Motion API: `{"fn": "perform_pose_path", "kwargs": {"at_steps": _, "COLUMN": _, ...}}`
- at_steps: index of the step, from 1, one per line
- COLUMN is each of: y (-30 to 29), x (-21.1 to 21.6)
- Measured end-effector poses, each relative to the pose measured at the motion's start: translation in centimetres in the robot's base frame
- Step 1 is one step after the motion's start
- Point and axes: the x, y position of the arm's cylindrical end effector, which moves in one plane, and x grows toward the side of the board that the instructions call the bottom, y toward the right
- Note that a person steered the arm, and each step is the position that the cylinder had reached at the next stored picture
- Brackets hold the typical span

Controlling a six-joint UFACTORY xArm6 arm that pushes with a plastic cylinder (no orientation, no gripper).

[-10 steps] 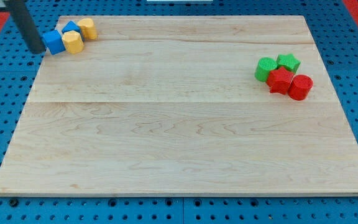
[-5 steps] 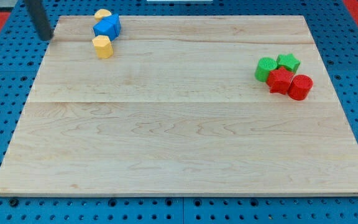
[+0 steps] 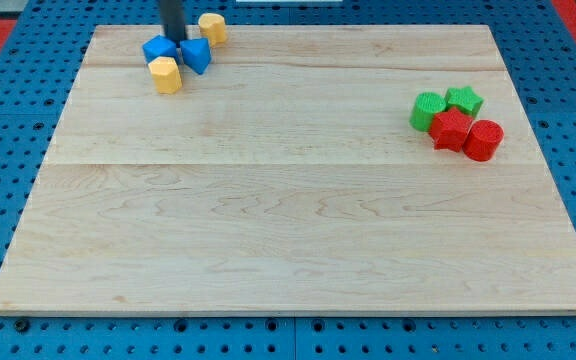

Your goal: Separate the yellow heart from the group of blocks

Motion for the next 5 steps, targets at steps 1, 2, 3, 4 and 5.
{"fn": "perform_pose_path", "kwargs": {"at_steps": 1, "y": -0.8, "x": -2.6}}
{"fn": "perform_pose_path", "kwargs": {"at_steps": 2, "y": 1.1, "x": -2.7}}
{"fn": "perform_pose_path", "kwargs": {"at_steps": 3, "y": 14.3, "x": -1.9}}
{"fn": "perform_pose_path", "kwargs": {"at_steps": 4, "y": 23.1, "x": 1.9}}
{"fn": "perform_pose_path", "kwargs": {"at_steps": 5, "y": 20.5, "x": 0.8}}
